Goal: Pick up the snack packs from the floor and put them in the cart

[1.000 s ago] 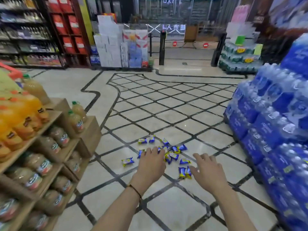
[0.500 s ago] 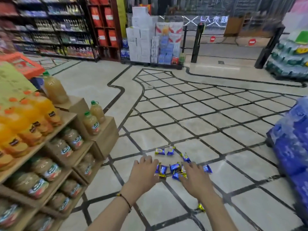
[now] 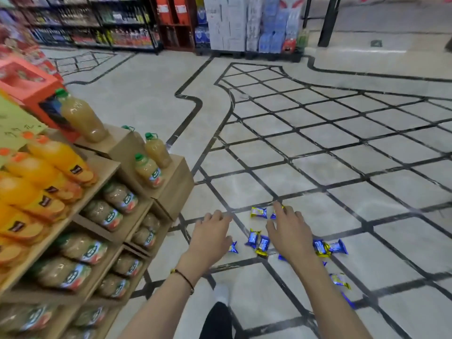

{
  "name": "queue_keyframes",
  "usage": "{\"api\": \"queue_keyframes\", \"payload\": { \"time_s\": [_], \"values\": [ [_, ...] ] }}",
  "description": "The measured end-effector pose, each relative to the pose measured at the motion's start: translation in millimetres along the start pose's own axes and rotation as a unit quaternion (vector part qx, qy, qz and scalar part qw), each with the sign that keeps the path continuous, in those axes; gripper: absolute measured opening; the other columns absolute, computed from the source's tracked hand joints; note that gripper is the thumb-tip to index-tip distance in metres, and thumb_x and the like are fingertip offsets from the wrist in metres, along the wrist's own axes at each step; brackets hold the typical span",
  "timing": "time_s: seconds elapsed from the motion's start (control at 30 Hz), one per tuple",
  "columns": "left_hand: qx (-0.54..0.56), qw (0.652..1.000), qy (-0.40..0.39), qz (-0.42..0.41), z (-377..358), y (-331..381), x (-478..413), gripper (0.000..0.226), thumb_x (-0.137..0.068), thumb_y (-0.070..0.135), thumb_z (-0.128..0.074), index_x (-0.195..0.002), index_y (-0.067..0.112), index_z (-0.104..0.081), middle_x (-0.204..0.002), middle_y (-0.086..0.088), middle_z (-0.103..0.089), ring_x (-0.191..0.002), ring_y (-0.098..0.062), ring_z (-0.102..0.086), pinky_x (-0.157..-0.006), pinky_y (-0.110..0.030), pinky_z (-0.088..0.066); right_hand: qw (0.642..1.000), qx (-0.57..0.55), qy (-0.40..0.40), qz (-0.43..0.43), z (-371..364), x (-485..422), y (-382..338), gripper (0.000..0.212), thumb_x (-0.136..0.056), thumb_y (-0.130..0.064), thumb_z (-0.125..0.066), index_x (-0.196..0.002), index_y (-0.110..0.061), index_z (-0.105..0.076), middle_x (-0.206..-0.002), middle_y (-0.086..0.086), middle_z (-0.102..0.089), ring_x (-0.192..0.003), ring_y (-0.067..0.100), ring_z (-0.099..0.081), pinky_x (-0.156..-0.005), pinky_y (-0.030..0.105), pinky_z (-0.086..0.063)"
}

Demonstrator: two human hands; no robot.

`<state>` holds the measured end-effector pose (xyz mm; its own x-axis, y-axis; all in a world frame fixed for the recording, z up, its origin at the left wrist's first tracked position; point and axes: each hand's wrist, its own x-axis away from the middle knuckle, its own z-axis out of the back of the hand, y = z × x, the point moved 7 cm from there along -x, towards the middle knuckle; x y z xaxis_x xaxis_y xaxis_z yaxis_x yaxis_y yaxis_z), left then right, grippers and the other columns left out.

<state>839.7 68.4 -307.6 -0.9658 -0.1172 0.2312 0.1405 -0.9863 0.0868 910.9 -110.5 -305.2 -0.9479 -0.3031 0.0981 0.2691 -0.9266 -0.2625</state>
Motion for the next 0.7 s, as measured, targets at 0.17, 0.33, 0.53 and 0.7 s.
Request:
{"api": "queue_keyframes", "payload": {
  "time_s": [0.17, 0.33, 0.53, 0.7],
  "values": [
    [0.024, 0.999, -0.013, -0.036, -5, -34, -77, 0.042, -0.089, 0.031, -0.054, -0.129, 0.019, -0.048, -0.122, -0.002, -0.049, -0.104, -0.027, -0.049, -0.079, -0.04, -0.044, 0.999, 0.024, -0.003, -0.04, -23, -74, -10, 0.043, -0.093, -0.031, -0.046, -0.134, -0.017, -0.044, -0.11, 0.01, -0.054, -0.1, 0.03, -0.05, -0.067, 0.039, -0.048],
    [0.016, 0.997, -0.039, -0.071, -34, -60, -146, 0.052, -0.091, 0.031, -0.055, -0.14, 0.018, -0.043, -0.128, -0.003, -0.05, -0.113, -0.028, -0.048, -0.086, -0.039, -0.042, 0.995, 0.048, -0.023, -0.082, -59, -132, -3, 0.044, -0.09, -0.029, -0.05, -0.132, -0.016, -0.047, -0.114, 0.012, -0.055, -0.102, 0.033, -0.049, -0.069, 0.039, -0.046],
    [-0.018, 0.985, -0.109, -0.132, -106, -60, -201, 0.049, -0.084, 0.031, -0.06, -0.13, 0.015, -0.052, -0.119, -0.008, -0.054, -0.11, -0.034, -0.052, -0.086, -0.042, -0.042, 0.989, 0.062, -0.088, -0.104, -126, -181, 21, 0.04, -0.091, -0.029, -0.052, -0.126, -0.011, -0.048, -0.11, 0.017, -0.058, -0.101, 0.039, -0.053, -0.07, 0.042, -0.045],
    [0.007, 0.98, -0.139, -0.14, -190, -63, -242, 0.05, -0.087, 0.034, -0.056, -0.134, 0.017, -0.047, -0.119, -0.005, -0.051, -0.108, -0.031, -0.05, -0.087, -0.042, -0.044, 0.983, 0.098, -0.109, -0.107, -209, -212, 63, 0.037, -0.09, -0.029, -0.053, -0.122, -0.011, -0.051, -0.108, 0.017, -0.057, -0.101, 0.039, -0.052, -0.064, 0.044, -0.049]
  ]
}}
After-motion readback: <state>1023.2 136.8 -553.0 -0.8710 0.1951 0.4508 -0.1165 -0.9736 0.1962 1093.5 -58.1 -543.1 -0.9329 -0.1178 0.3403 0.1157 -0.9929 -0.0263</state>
